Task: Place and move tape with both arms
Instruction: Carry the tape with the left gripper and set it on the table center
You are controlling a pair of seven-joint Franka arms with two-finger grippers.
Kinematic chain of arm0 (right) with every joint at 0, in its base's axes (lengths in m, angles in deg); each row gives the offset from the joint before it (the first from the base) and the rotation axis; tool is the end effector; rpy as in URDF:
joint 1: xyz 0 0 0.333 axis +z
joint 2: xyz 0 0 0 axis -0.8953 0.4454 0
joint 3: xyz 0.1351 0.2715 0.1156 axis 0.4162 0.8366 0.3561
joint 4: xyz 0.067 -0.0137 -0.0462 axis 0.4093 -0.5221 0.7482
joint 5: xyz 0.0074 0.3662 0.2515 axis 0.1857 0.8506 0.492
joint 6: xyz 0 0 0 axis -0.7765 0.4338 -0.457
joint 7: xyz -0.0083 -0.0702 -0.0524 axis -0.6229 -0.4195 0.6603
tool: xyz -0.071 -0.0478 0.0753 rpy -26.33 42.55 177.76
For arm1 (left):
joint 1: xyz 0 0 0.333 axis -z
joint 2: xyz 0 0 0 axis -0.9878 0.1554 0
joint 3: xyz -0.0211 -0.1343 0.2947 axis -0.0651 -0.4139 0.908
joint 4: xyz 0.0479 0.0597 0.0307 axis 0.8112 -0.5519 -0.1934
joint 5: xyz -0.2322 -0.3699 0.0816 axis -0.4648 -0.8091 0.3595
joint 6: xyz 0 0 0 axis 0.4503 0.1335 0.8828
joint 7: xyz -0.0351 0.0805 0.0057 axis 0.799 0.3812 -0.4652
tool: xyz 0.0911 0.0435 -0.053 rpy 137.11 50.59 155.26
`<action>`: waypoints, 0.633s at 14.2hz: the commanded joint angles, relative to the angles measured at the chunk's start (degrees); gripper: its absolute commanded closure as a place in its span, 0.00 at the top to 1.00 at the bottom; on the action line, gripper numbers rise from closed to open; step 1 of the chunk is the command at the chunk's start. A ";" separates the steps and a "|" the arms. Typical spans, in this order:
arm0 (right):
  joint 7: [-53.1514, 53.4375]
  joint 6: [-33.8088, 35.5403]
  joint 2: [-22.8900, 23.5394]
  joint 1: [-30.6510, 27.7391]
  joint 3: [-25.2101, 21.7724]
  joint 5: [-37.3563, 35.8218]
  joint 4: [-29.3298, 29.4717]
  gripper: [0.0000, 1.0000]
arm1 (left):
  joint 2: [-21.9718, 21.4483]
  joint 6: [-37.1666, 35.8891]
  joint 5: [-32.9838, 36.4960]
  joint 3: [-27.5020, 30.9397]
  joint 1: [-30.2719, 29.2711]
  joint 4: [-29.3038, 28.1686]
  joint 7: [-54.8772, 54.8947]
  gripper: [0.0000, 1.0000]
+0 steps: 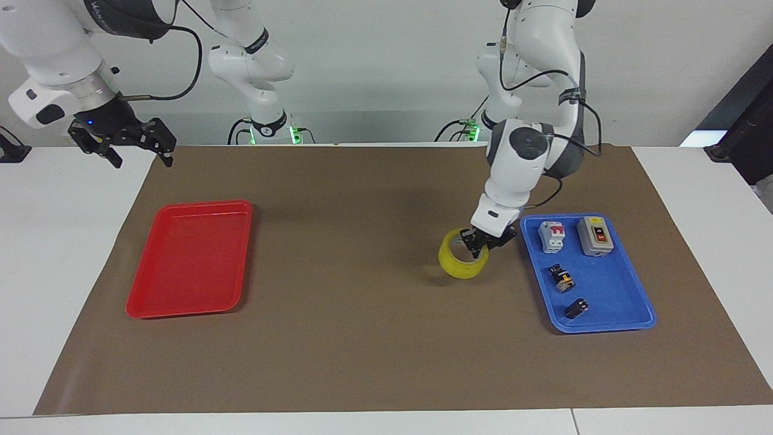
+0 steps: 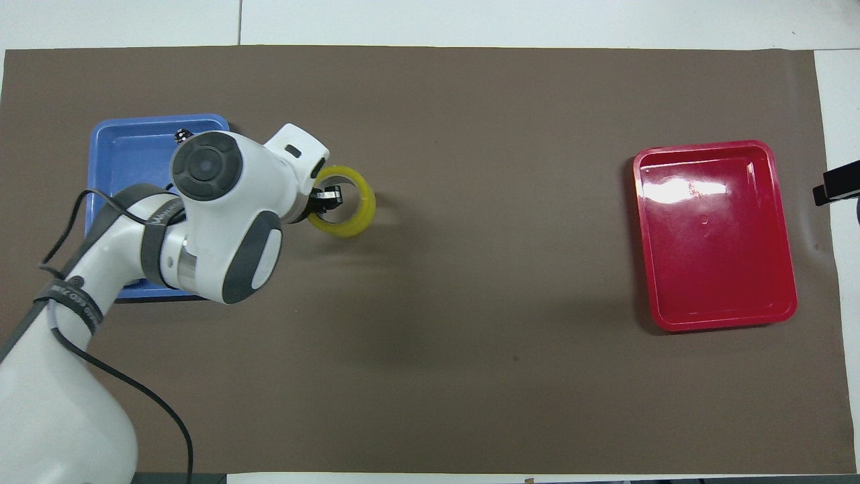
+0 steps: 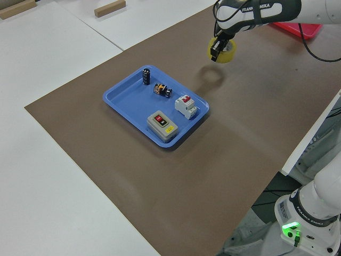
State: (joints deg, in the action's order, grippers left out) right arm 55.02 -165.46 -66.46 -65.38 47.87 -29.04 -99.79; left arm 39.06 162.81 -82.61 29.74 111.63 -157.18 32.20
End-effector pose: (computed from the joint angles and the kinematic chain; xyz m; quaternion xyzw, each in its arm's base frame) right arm 0.6060 -0.0779 0.6395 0.9995 0.0085 -0.0288 0.0110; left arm 0.5832 -0.3150 0.3378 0.9982 0.0358 0.0452 0.0175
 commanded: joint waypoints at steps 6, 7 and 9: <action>-0.02 -0.25 -0.65 -0.45 0.23 0.47 -0.51 1.00 | 9.26 3.25 10.00 0.92 13.71 8.09 -20.38 0.00; -0.02 -0.25 -0.65 -0.45 0.23 0.47 -0.51 1.00 | 10.40 5.77 9.66 0.74 14.16 8.27 -20.47 0.00; -0.02 -0.25 -0.65 -0.54 0.23 0.47 -0.51 1.00 | 10.06 10.19 9.13 0.74 14.08 6.79 -21.78 1.00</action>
State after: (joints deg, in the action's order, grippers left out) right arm 55.02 -165.46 -66.46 -65.41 47.85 -29.04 -99.79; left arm 48.70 170.41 -73.95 29.71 125.46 -150.58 11.95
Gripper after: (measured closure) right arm 0.000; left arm 0.700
